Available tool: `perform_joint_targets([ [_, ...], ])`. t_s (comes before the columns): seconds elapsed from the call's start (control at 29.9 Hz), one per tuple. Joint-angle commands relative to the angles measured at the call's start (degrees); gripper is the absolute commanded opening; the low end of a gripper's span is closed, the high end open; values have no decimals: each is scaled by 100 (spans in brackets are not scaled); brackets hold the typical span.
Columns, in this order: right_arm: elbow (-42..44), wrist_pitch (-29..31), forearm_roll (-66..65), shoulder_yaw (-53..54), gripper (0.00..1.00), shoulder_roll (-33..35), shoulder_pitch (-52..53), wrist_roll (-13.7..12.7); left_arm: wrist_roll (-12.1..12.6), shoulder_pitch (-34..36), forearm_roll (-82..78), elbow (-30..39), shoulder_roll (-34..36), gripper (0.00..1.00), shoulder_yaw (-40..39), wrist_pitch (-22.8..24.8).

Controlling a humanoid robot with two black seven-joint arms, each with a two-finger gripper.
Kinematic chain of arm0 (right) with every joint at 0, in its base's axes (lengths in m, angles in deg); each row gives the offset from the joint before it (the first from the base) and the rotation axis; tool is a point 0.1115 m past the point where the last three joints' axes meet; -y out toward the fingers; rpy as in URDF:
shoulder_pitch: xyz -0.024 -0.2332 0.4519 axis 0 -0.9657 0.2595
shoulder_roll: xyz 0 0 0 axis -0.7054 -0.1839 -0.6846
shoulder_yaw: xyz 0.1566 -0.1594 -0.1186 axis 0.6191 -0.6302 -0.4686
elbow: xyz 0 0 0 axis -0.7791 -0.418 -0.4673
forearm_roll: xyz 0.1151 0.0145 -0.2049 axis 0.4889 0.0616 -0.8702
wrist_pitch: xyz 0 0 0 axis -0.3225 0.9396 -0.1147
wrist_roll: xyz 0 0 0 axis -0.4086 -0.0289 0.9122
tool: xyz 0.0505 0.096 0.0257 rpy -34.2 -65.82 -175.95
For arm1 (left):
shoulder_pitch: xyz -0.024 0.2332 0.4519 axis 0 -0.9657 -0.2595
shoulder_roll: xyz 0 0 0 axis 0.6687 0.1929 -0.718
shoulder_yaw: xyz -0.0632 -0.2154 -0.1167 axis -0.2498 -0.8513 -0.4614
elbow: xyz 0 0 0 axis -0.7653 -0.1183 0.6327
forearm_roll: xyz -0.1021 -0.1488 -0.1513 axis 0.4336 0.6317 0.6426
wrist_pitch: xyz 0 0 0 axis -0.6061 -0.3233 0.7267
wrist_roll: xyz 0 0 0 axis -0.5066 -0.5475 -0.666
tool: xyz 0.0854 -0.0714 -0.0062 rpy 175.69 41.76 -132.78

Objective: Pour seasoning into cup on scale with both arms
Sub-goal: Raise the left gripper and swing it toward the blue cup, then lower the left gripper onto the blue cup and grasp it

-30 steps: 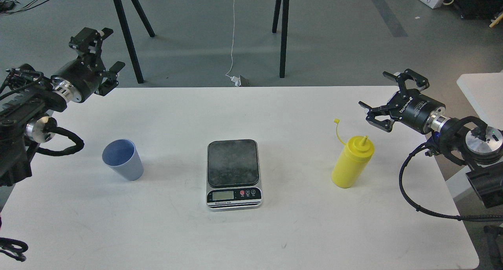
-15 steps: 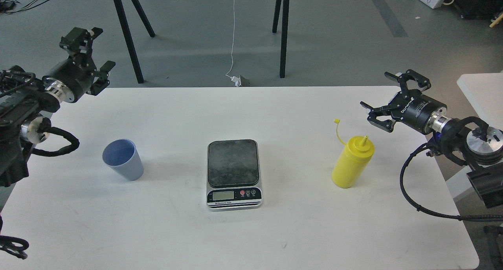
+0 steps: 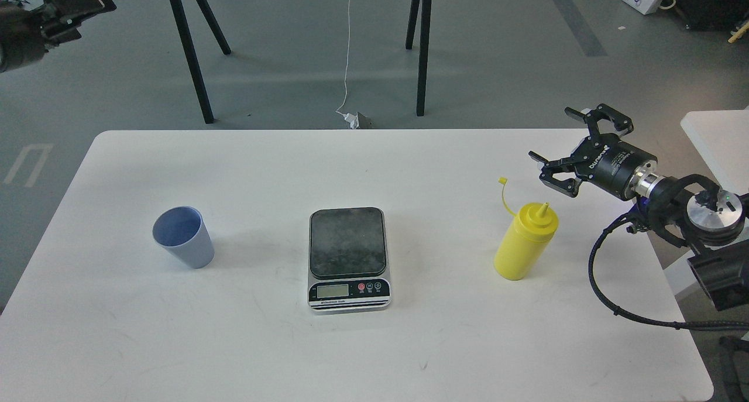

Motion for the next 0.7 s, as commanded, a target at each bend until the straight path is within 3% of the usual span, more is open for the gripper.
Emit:
perform_joint_targets([
  [0.0,2,0,-1,-16,99,-1,26,0,5,59,-2222,1380,584,100,174,-1],
  [0.13,2,0,-1,-25,99,25,17,0,5,-2,-3290,3147,1243,100,596,-1],
  [0.23,2,0,-1,-25,99,60,0,0,5,-72,-3281,3695,1412,100,1026,-1],
  [0.67,29,0,-1,-69,99,43,-62,0,5,-362,-2974,3925,1166,99,1151,-1],
])
